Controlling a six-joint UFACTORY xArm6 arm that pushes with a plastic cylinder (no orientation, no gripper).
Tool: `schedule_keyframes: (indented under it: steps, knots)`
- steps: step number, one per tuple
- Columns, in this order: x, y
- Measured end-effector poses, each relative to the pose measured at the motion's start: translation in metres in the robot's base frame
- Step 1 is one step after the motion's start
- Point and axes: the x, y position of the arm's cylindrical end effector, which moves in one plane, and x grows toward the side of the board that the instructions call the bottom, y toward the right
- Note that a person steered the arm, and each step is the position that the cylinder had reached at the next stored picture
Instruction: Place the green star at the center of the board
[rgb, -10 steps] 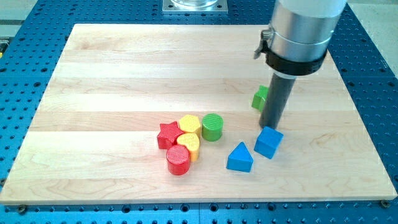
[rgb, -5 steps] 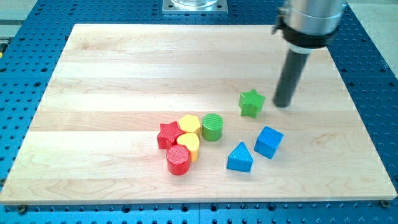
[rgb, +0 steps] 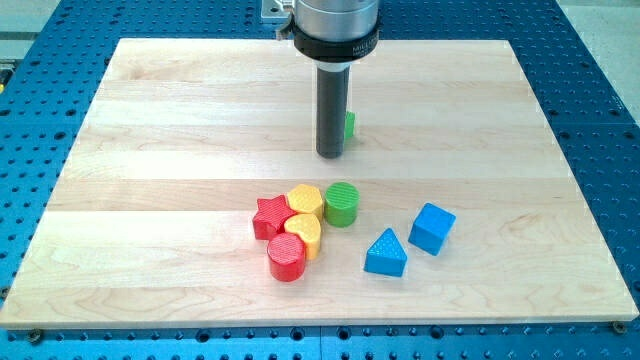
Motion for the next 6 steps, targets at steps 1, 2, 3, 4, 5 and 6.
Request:
schedule_keyframes:
  steps: [1,2,3,4,5,6]
  knots:
    - [-0.017,0.035]
    - [-0.055,0.068]
    - [-0.073,0.071]
    - [-0.073,0.007]
    - [-0.073,-0.051]
    - [-0.073,-0.069]
